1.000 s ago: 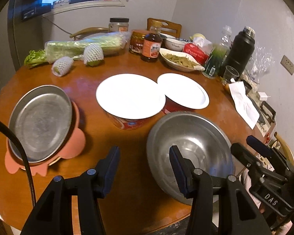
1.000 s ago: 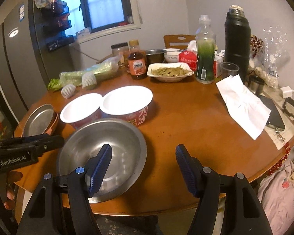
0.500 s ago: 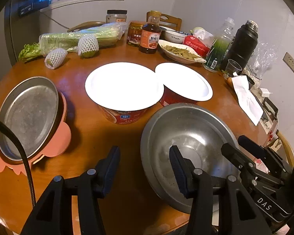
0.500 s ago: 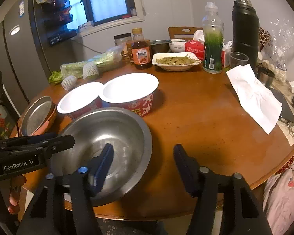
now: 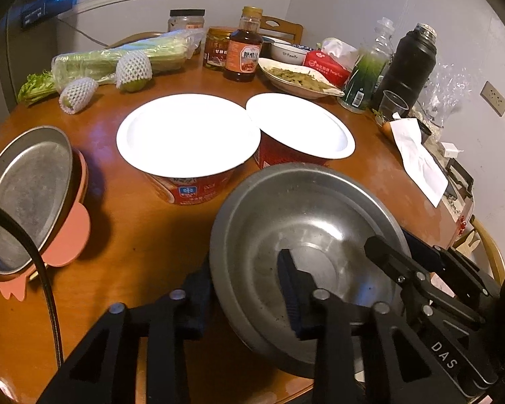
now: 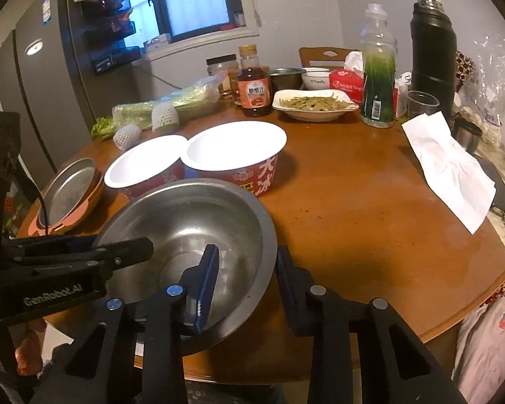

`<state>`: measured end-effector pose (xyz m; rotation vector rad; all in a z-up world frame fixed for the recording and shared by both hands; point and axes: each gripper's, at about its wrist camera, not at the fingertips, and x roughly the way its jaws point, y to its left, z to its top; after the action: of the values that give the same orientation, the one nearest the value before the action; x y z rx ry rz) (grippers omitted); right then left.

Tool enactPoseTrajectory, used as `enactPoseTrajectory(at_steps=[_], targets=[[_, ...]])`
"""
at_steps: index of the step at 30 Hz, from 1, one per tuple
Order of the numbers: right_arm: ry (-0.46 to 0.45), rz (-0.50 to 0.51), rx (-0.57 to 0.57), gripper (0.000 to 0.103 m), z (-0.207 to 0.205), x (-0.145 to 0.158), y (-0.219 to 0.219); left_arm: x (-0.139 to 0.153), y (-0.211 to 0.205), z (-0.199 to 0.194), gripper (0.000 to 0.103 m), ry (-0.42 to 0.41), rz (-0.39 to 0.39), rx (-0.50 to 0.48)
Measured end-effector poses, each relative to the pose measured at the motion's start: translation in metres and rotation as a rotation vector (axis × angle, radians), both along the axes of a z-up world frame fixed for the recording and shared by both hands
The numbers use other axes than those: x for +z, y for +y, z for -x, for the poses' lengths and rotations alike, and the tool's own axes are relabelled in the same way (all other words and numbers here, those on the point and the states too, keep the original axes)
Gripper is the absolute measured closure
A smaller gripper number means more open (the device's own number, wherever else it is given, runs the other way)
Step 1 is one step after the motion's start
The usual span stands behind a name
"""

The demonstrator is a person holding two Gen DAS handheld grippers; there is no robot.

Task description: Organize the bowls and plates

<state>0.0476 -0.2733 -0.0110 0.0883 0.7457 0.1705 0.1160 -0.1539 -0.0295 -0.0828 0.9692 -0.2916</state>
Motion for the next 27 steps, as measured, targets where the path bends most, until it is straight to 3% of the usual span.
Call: enactPoseTrajectory(at_steps=[6, 27], targets=[[0.002, 0.01, -0.009, 0.073, 0.0, -0.001, 0.0, -0.001, 0.004, -0.001, 0.077, 0.004, 0.006, 0.015], [-0.012, 0.051, 0.096, 0.073, 0.015, 0.01, 0.044, 0.012, 0.048, 0.028, 0.077, -0.022, -0.025, 0.076]])
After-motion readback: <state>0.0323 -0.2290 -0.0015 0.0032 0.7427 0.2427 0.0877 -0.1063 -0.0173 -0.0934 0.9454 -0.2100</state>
